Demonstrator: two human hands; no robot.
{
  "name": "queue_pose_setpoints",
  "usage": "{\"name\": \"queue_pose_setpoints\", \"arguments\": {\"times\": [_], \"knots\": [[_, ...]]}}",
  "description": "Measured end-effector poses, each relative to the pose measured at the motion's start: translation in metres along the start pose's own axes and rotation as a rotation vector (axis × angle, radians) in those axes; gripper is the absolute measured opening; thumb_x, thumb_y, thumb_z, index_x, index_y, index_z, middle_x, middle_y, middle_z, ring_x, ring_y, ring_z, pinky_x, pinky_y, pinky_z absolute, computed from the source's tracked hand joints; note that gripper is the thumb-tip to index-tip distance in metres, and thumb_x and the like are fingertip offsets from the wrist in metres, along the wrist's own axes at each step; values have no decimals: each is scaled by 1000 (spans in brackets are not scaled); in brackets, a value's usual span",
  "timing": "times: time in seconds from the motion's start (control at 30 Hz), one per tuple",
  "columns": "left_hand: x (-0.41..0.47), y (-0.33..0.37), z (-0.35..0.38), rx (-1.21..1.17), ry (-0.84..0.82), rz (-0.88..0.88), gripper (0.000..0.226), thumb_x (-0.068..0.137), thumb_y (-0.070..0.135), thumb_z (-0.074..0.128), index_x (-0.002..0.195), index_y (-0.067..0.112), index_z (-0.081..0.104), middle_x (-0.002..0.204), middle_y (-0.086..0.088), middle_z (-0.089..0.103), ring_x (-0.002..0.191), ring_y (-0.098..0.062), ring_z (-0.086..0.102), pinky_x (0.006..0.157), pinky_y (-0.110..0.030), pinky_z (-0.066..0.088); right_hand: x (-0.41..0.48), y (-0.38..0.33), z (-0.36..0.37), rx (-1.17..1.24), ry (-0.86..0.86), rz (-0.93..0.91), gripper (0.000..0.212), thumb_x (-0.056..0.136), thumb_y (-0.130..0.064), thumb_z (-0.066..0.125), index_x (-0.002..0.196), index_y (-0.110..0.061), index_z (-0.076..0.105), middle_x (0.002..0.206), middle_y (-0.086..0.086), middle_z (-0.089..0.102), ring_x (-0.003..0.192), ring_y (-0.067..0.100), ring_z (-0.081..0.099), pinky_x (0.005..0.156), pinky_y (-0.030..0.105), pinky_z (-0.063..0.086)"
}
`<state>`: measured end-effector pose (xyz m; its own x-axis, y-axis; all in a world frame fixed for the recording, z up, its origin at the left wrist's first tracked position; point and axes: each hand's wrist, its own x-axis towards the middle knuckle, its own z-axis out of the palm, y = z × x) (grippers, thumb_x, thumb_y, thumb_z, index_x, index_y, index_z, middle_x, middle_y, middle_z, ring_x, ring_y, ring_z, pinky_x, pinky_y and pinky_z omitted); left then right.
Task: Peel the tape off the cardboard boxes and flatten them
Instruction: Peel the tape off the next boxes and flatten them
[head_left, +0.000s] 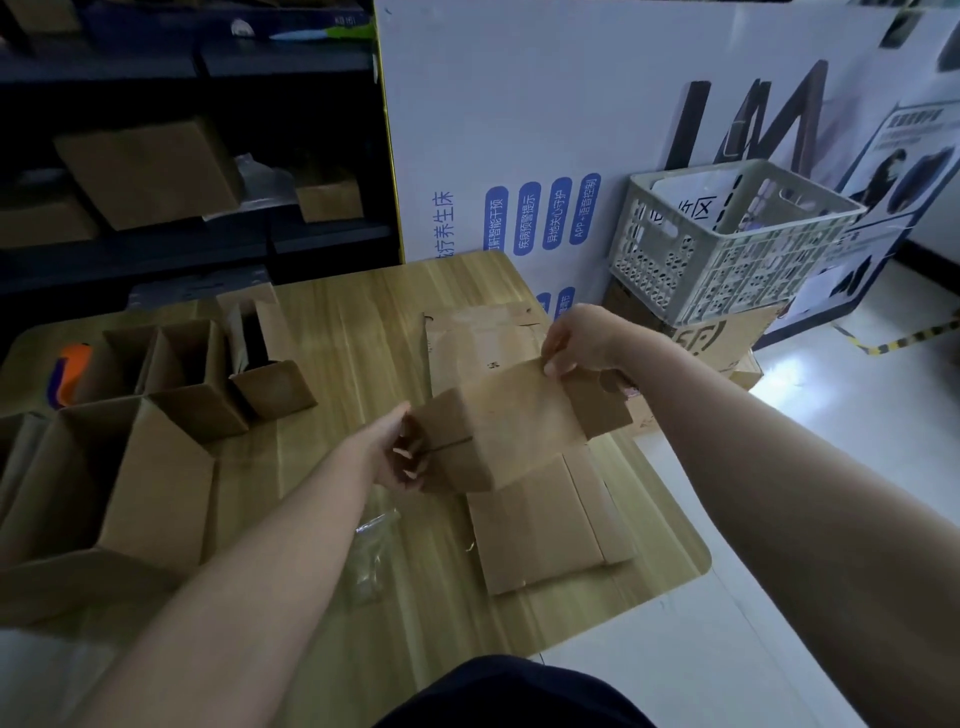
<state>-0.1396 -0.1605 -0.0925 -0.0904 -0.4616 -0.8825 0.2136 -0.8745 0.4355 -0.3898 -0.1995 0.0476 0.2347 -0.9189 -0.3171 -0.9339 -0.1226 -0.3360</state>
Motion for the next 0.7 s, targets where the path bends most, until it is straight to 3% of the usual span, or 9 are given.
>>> {"name": "queue_pose_setpoints", "arguments": {"times": [0.07, 0.13, 0.2, 0.3, 0.37, 0.4, 0.5, 0.57, 0.7], "knots": [[-1, 1, 8, -14, -14, 58, 44, 87, 45, 61, 91, 4, 47, 85, -19, 51, 71, -36, 59, 56, -51, 52, 6, -5, 14, -30, 30, 4, 22, 81, -13, 71, 104, -13, 71, 102, 3, 66, 97, 21, 60, 78, 29, 45], [-9, 3, 17, -17, 10, 139, 47, 87, 41, 64, 109, 6, 43, 95, -20, 48, 78, -38, 59, 50, -50, 54, 15, -11, 25, -43, 89, 8, 22, 83, -10, 69, 105, -10, 70, 107, 7, 65, 100, 23, 59, 85, 30, 49], [-17, 8, 23, 14, 91, 277, 39, 88, 45, 59, 106, 12, 49, 97, -15, 51, 87, -36, 60, 56, -47, 56, 24, -18, 28, -9, 142, 19, 23, 84, -10, 68, 107, -9, 68, 111, 9, 63, 103, 25, 58, 91, 34, 49], [-25, 13, 25, 131, 313, 754, 22, 89, 40, 60, 82, 19, 55, 82, 0, 56, 84, -24, 57, 76, -39, 51, 36, -20, 35, 4, 227, 45, 30, 87, -15, 65, 116, -16, 63, 117, 9, 60, 109, 27, 53, 98, 39, 43], [-34, 13, 25, 328, 371, 1102, 12, 85, 30, 67, 81, 23, 59, 85, 7, 54, 84, -12, 50, 78, -27, 41, 41, -21, 41, -62, 301, 50, 34, 89, -23, 61, 123, -23, 59, 124, 8, 56, 121, 29, 41, 105, 43, 28], [-36, 12, 25, 497, 387, 1192, 7, 83, 28, 70, 84, 24, 63, 91, 9, 52, 89, -10, 45, 82, -24, 36, 44, -22, 44, -108, 320, 36, 37, 89, -27, 60, 126, -26, 58, 130, 7, 53, 128, 29, 33, 108, 44, 20], [-33, 10, 26, 938, 504, 1228, 15, 83, 26, 69, 96, 21, 72, 101, 10, 53, 103, -15, 34, 91, -27, 27, 54, -25, 51, -250, 246, -101, 46, 89, -39, 58, 133, -29, 51, 148, 0, 38, 143, 27, 10, 114, 51, 1], [-32, 11, 26, 980, 551, 1214, 21, 88, 22, 63, 107, 16, 70, 110, 3, 59, 109, -20, 38, 96, -31, 30, 58, -25, 54, -282, 127, -208, 53, 89, -45, 56, 137, -28, 44, 152, 1, 32, 146, 23, 6, 115, 53, -5], [-33, 15, 22, 920, 520, 1082, 34, 91, 22, 61, 123, 11, 59, 122, -4, 50, 119, -19, 39, 98, -24, 28, 59, -22, 54, -287, -18, -294, 85, 80, -60, 58, 148, -20, 26, 156, -2, 23, 145, 15, 7, 113, 50, -13]]}}
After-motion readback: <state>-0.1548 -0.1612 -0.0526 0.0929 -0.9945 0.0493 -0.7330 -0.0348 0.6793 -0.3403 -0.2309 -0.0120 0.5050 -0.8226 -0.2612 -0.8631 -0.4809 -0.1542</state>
